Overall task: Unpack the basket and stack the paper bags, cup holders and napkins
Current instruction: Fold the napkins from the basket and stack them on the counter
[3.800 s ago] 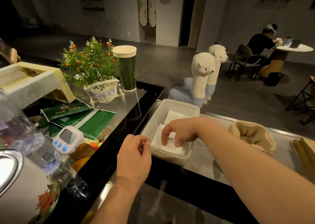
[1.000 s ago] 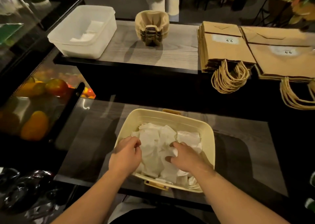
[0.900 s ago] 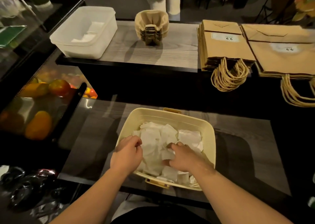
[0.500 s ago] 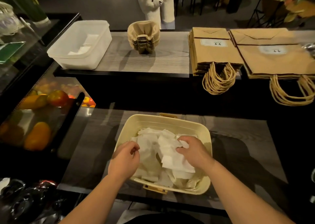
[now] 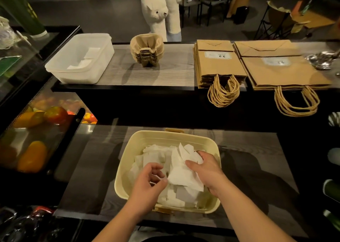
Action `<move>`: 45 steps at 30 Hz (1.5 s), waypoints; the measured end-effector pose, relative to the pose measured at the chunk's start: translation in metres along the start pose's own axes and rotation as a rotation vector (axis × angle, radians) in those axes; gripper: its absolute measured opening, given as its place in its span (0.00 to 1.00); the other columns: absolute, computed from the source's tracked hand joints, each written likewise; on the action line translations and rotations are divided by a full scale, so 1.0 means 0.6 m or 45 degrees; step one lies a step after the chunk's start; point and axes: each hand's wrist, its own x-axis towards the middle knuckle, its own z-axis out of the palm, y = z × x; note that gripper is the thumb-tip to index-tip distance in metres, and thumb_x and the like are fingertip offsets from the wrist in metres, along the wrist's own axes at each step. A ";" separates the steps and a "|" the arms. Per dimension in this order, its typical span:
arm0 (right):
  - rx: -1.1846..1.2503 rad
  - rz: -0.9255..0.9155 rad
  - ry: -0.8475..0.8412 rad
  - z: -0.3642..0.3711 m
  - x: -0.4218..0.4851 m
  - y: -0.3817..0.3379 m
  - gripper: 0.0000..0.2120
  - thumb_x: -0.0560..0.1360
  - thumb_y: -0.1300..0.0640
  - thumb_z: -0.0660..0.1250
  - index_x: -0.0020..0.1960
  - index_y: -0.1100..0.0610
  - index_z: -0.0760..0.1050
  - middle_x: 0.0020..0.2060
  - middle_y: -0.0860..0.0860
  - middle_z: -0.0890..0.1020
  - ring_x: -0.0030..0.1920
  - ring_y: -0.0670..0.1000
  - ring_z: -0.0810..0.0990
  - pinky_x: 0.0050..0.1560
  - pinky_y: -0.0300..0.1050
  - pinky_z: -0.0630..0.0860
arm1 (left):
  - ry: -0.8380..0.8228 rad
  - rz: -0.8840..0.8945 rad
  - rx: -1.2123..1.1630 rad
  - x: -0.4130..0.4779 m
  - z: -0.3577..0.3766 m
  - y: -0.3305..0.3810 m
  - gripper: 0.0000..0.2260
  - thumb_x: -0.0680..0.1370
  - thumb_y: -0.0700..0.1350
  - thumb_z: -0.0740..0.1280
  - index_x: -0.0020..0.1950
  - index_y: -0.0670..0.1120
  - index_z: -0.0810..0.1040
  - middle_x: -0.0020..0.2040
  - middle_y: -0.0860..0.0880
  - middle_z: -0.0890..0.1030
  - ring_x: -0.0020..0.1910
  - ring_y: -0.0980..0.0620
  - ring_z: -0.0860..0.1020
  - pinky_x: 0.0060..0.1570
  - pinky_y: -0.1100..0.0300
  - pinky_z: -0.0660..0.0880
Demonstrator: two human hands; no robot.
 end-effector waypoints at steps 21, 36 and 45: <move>-0.053 -0.262 -0.286 -0.029 -0.038 -0.053 0.14 0.78 0.55 0.72 0.57 0.39 0.75 0.54 0.42 0.83 0.53 0.46 0.82 0.46 0.40 0.80 | -0.174 -0.744 -0.878 0.032 0.020 0.069 0.14 0.81 0.41 0.69 0.63 0.35 0.80 0.55 0.36 0.84 0.46 0.42 0.83 0.39 0.51 0.82; -0.397 -0.206 -0.403 0.017 -0.035 -0.073 0.13 0.72 0.55 0.78 0.53 0.44 0.82 0.49 0.44 0.85 0.49 0.46 0.84 0.50 0.47 0.84 | -0.323 -0.684 -1.571 0.054 -0.006 0.053 0.26 0.81 0.52 0.63 0.70 0.35 0.76 0.68 0.32 0.77 0.68 0.33 0.76 0.73 0.37 0.67; 0.421 0.111 -0.308 -0.013 -0.022 -0.054 0.17 0.71 0.59 0.76 0.60 0.54 0.80 0.57 0.60 0.84 0.56 0.64 0.83 0.54 0.66 0.82 | -0.471 -0.571 -1.803 0.053 -0.042 0.031 0.28 0.78 0.49 0.67 0.73 0.33 0.72 0.74 0.32 0.70 0.77 0.35 0.66 0.79 0.39 0.54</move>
